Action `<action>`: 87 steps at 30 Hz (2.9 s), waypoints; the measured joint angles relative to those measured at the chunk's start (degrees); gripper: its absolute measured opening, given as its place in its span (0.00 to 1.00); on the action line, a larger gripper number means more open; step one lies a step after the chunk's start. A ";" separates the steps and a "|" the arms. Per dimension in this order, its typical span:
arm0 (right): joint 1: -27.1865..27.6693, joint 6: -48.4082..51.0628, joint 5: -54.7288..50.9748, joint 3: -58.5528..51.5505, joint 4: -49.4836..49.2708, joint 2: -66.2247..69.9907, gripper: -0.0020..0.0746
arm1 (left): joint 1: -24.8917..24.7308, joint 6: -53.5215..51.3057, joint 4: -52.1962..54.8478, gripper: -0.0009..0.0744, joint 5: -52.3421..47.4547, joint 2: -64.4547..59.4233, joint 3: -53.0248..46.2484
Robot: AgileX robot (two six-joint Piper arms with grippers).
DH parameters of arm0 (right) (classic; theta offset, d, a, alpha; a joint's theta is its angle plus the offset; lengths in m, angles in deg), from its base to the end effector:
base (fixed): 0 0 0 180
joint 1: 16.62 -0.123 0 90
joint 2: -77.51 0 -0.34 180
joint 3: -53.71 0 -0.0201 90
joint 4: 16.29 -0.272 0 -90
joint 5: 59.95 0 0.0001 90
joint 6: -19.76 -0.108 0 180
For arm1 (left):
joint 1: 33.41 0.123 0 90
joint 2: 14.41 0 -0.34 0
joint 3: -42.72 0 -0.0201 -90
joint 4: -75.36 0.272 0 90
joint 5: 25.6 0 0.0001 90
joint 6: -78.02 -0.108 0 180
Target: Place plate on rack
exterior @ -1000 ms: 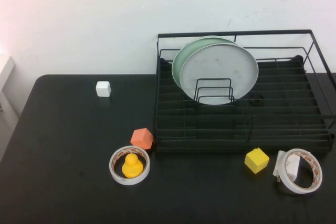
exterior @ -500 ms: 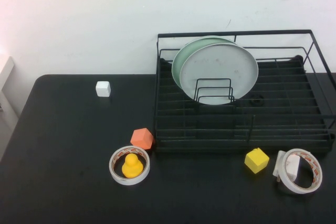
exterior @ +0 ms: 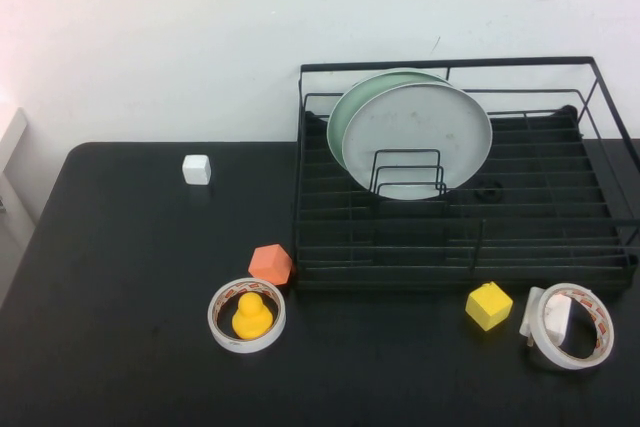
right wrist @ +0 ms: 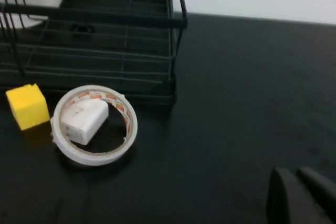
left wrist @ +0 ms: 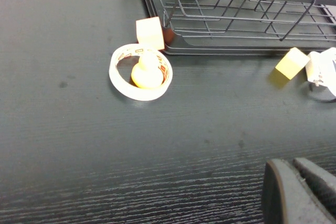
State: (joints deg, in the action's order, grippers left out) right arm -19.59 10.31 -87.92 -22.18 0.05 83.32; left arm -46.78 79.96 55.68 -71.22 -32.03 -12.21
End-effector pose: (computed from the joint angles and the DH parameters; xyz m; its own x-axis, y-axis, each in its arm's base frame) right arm 0.0301 -0.0127 0.1822 -0.3255 -0.1046 -0.9398 0.0449 0.9910 -0.1258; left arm 0.0166 -0.0307 0.2799 -0.5361 -0.1473 -0.8312 0.2980 0.8882 -0.3496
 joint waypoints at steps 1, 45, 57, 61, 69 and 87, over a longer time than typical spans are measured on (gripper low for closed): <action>0.11 0.00 0.00 -0.23 0.00 0.00 0.04 | 0.00 0.00 0.00 0.01 0.00 0.00 0.00; 4.40 16.71 8.99 -3.89 -13.94 0.00 0.04 | 0.00 -0.39 -0.15 0.01 0.00 0.00 0.00; 4.36 16.71 8.87 -3.81 -14.16 0.00 0.04 | 0.00 -0.39 -0.15 0.01 0.00 0.00 0.00; 4.36 16.71 8.87 -3.81 -14.16 0.00 0.04 | 0.00 -0.42 -0.15 0.01 0.00 0.00 0.00; 4.36 16.71 8.87 -3.81 -14.25 0.00 0.04 | 0.00 -0.42 -0.07 0.01 0.00 0.00 0.00; 4.27 16.71 8.62 -3.81 -14.41 0.00 0.04 | 11.60 13.06 21.97 0.01 21.93 11.89 -16.62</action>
State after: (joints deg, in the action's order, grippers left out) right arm -15.32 27.03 -79.30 -25.99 -14.35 83.32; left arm -35.17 93.02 77.65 -49.29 -20.14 -28.83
